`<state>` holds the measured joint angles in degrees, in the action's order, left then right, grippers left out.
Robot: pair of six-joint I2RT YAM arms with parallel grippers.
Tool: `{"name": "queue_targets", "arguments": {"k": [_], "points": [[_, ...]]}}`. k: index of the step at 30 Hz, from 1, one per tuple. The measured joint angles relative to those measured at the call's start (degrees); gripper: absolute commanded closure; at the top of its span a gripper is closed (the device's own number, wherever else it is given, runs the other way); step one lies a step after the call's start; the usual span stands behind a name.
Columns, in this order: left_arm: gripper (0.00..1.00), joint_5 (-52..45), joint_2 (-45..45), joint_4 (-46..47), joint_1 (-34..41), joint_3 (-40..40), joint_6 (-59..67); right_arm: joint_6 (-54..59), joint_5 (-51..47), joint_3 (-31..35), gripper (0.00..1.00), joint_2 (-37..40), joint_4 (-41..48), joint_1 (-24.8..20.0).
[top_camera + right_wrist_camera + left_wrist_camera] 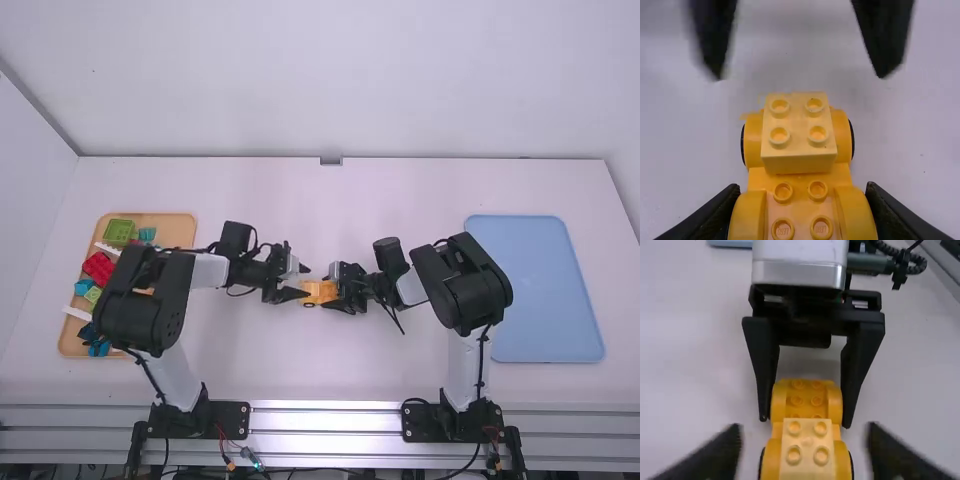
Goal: Assemble lego blocks to make yellow taxi
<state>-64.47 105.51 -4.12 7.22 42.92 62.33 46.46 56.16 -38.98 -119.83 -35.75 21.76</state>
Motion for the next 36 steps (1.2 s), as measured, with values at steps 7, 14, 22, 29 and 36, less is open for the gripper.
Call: {"name": "queue_targets", "arguments": {"k": [7, 14, 22, 29, 36], "points": [[0.98, 2.0, -0.5, -0.1, 1.9, 0.2, 0.2, 0.2, 0.0, 0.0, 0.51, 0.0, 0.0, 0.0], [0.98, 6.3, 0.3, 0.4, 3.9, 0.2, -0.2, 0.0, 0.0, 0.0, 0.51, 0.0, 0.0, 0.0], [0.99, 7.0, 1.7, -2.4, 3.9, -0.4, -1.8, 0.0, -0.2, 0.0, 0.51, 0.0, -0.1, 0.0], [0.98, 6.0, 3.0, -4.3, 3.9, -0.4, -5.0, 0.1, -0.4, 0.0, 0.51, 0.0, -0.2, -0.1], [0.98, 6.9, 3.0, -4.1, 3.9, -0.1, -7.3, 0.0, -0.7, 0.0, 0.51, 0.0, -0.3, -0.2]]}}
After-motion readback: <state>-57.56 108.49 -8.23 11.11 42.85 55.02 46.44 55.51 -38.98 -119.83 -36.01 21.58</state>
